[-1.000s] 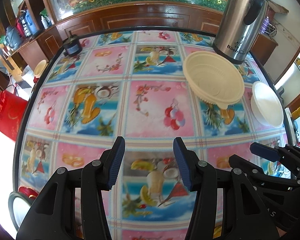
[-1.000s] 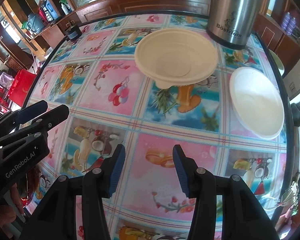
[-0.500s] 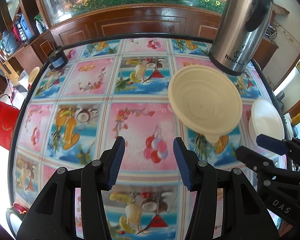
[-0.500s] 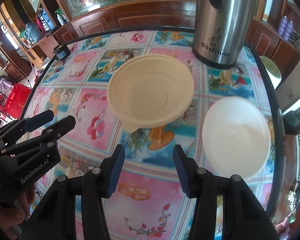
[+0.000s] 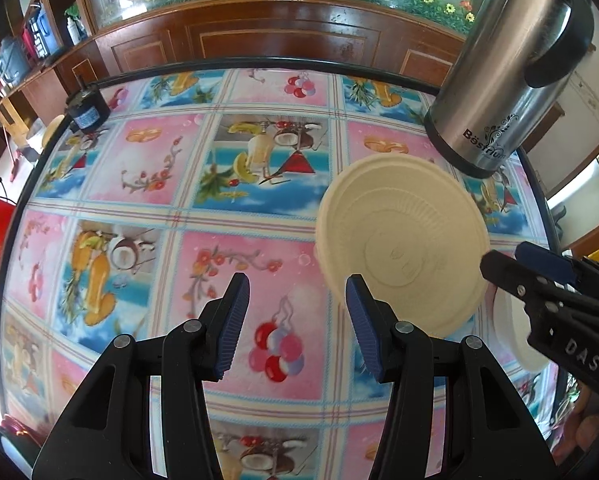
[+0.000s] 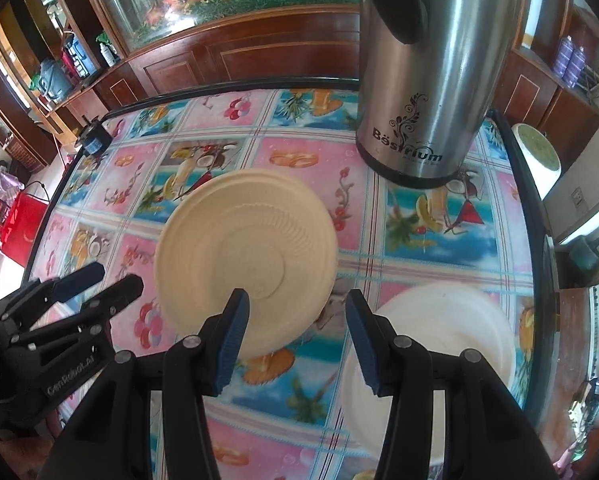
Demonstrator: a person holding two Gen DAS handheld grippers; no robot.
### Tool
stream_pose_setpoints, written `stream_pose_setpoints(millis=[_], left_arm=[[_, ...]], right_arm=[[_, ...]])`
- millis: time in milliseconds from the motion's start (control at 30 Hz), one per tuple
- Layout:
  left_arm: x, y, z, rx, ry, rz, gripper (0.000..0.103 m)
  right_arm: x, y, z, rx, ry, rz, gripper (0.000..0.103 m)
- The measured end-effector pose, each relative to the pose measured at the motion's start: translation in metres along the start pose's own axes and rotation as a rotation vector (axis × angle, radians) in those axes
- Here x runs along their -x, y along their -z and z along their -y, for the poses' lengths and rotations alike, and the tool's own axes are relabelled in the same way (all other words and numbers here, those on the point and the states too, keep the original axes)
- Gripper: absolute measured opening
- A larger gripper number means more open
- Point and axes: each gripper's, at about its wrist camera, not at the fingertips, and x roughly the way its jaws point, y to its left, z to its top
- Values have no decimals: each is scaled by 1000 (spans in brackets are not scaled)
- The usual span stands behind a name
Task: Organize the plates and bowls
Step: 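Close the left tool on the rim of the beige plate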
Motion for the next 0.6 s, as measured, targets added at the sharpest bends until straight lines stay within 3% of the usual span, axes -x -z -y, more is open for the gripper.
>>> stream_pose_setpoints(millis=[533, 600], left_arm=[[-38, -11, 11, 7, 4, -82, 50], [-42, -11, 11, 9, 18, -96, 50]], right_arm=[[-38, -24, 15, 13, -14, -70, 50], [-42, -25, 15, 16, -18, -78, 45]])
